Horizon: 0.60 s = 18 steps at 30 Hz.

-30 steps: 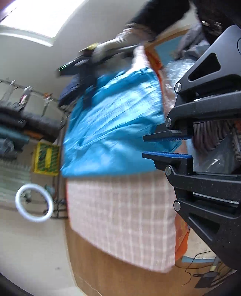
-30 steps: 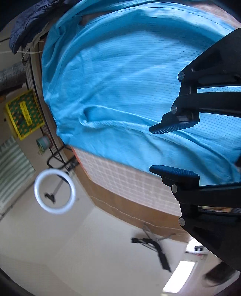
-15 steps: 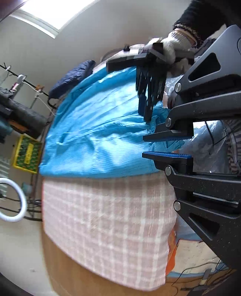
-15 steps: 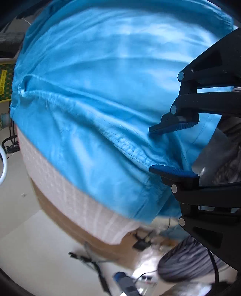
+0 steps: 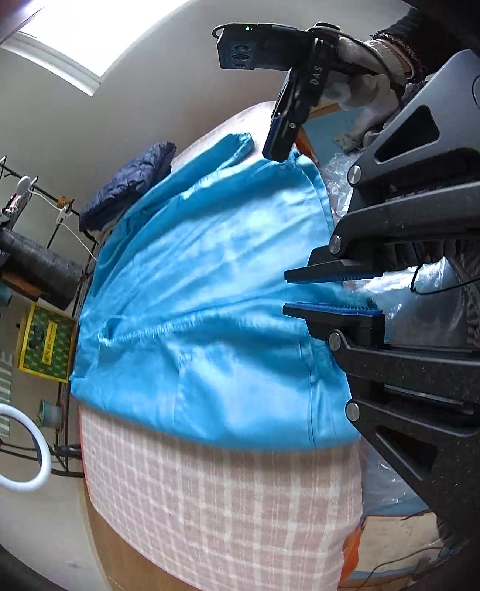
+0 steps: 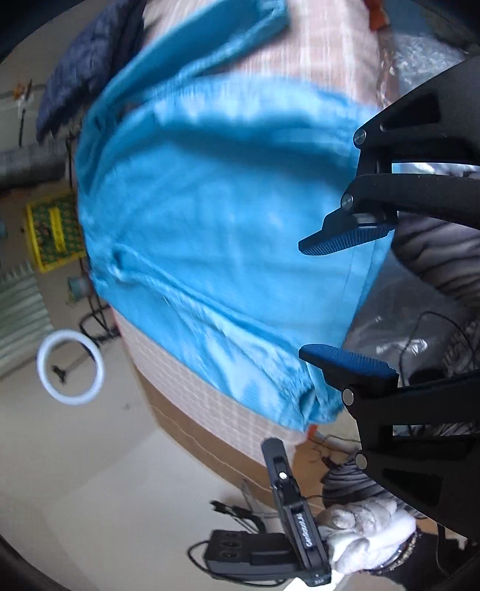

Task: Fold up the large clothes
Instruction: 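Open the right gripper and release the folded edge onto the shirt, then lower the right gripper onto the shirt's cuffed sleeve and close it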

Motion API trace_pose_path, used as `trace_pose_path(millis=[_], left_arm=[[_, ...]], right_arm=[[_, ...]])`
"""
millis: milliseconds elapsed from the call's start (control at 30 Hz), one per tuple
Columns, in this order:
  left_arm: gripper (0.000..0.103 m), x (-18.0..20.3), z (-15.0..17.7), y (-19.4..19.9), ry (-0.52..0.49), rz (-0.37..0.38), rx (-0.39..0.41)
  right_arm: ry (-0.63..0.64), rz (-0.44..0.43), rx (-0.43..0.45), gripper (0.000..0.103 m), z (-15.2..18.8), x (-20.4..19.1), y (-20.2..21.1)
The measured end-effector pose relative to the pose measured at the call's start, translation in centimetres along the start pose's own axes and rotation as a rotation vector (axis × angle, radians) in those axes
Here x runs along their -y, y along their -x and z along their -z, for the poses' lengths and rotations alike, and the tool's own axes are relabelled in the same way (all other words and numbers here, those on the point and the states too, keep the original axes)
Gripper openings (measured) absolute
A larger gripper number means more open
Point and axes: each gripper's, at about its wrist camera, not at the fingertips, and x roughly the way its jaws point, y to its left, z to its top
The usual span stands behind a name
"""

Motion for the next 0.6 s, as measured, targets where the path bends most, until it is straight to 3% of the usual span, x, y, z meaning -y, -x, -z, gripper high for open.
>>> trace_pose_path(millis=[67,100,133,400,600], left_arm=[[0.019,1.6,-0.2,-0.1,-0.013,0.018,0.001],[0.031,2.5,-0.3,-0.1,-0.027,0.024,0.007],[0.037,3.3,-0.4,-0.1,-0.043,0.025,0.017],[0.037,6.8,-1.2,-1.3,-0.049,0.023,0.010],[0.037,9.3,-1.7,-2.7,-0.098,0.026,-0.013]], right_arm=[[-0.046,0.051,0.043,0.050,-0.3,3.1,1.8],[-0.065,0.073,0.059,0.051,-0.5,4.5,2.4],[-0.091,0.104,0.079,0.057,-0.7,6.3,3.2],[-0.309,0.278,0.159,0.067,-1.6,17.4,6.7],[-0.539,0.231,0.163,0.067,-0.7,24.1,6.6]])
